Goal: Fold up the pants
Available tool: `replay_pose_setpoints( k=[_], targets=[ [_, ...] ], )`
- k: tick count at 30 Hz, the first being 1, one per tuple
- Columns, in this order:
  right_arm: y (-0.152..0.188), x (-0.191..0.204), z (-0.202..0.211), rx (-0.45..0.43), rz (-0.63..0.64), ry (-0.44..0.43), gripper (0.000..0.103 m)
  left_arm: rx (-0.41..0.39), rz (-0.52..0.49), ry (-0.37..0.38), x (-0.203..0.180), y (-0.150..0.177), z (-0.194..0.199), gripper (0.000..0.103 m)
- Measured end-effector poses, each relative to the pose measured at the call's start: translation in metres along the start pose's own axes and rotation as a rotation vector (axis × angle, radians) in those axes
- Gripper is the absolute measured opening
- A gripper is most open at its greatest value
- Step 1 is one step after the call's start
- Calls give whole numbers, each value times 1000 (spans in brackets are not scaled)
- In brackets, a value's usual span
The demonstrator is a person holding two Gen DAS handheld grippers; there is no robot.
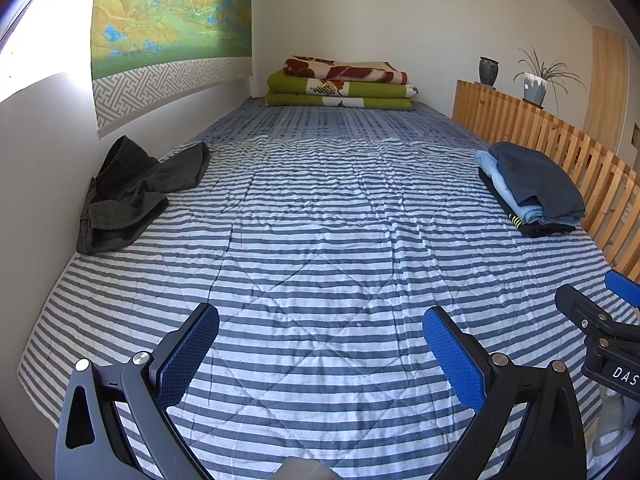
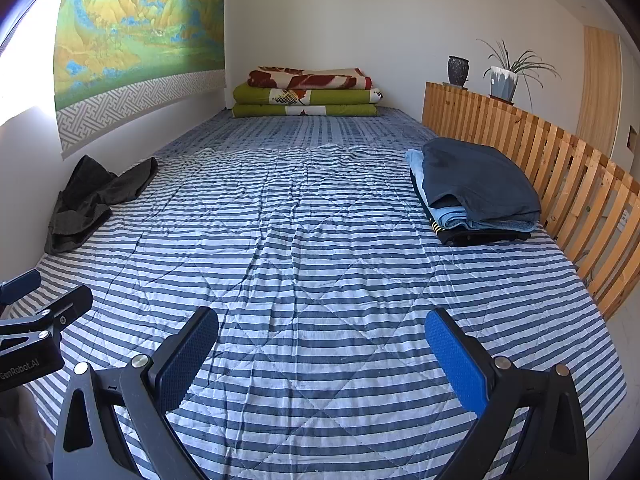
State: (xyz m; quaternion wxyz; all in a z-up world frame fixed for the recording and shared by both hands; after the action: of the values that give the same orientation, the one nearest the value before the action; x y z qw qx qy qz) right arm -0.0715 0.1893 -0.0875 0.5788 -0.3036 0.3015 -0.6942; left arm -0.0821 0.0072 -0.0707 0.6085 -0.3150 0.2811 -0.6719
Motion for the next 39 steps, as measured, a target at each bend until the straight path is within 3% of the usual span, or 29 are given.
replay_pose_setpoints(
  k=[39],
  targets=[
    [0,1,1,-5,6,0,101,-6,0,-1,3,2,2,103]
  ],
)
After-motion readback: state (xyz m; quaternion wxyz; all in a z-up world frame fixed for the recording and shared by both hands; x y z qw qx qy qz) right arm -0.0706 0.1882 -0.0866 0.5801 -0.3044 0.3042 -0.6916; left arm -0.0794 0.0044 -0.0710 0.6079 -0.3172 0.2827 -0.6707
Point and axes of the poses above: each gripper's, at about its wrist camera, not at the fingertips, and z roughly against the way its jaws point, x to its left, y to its underside, the point moved 10 cm from there along -z, roughly the way its jaws point, and after that the axes turned 6 degrees about -z, right-handed, at the moved point
